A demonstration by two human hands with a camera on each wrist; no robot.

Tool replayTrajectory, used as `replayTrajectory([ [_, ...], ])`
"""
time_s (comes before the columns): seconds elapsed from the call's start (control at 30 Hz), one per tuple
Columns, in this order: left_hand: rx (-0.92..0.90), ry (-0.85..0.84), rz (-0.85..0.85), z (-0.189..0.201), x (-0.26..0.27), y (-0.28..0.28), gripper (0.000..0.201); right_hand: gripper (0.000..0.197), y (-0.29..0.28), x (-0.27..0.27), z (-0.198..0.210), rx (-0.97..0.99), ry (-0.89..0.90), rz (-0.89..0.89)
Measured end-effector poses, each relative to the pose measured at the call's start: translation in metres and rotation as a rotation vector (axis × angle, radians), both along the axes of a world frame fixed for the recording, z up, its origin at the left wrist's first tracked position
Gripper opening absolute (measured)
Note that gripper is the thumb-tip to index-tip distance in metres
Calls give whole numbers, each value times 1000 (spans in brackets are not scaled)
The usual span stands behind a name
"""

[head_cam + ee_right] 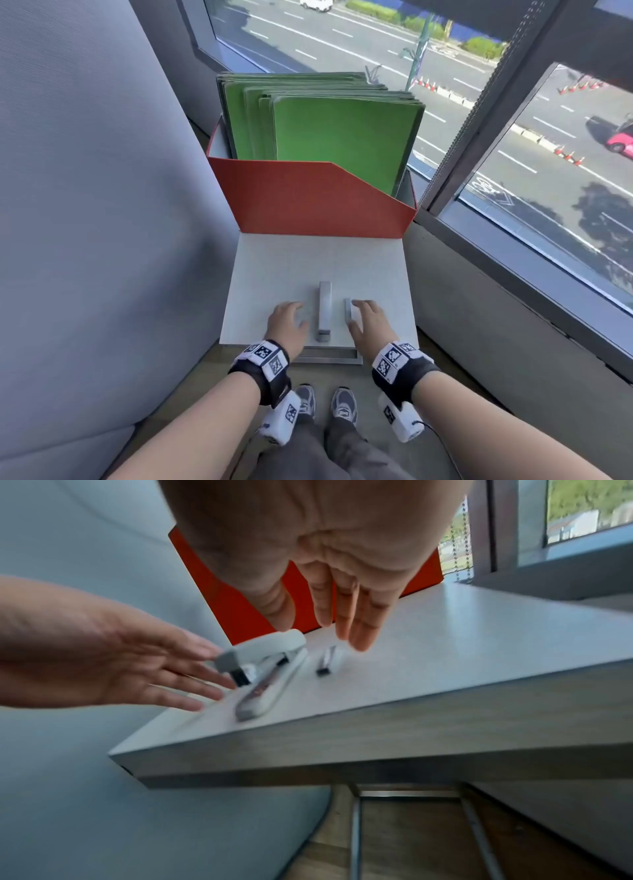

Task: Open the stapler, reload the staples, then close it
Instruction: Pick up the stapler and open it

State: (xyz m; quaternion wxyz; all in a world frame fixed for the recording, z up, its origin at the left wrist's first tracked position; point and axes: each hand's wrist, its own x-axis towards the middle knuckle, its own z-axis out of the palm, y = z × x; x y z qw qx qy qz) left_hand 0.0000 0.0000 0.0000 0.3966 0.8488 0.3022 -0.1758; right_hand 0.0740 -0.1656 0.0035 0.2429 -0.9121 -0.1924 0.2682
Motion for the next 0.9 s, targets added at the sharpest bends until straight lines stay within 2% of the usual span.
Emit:
replayTrajectory([
  [0.07, -126, -37, 107, -1, 10, -8, 46, 45, 17, -1, -1, 80, 68, -48],
  [0.23, -352, -60, 312, -4, 25, -18, 38, 51, 53, -6, 3, 95, 204, -104],
  [0.37, -473, -75, 403, -21, 23, -14, 31, 56, 67, -10, 2, 30, 191, -138],
  [0.53, -609, -94, 530, -6, 25, -11, 32, 57, 73, -13, 15, 21, 185, -177],
  [0.67, -719, -65, 544, -4, 25, -6, 35, 54, 78, -17, 31, 76, 132, -107],
  [0.77, -787, -79, 556, -4, 24, -2, 36, 48, 84, -20, 36, 16, 66, -27],
  [0.9, -831, -102, 604, -4, 22, 1, 33, 62, 86, -24, 45, -85, 28, 77],
])
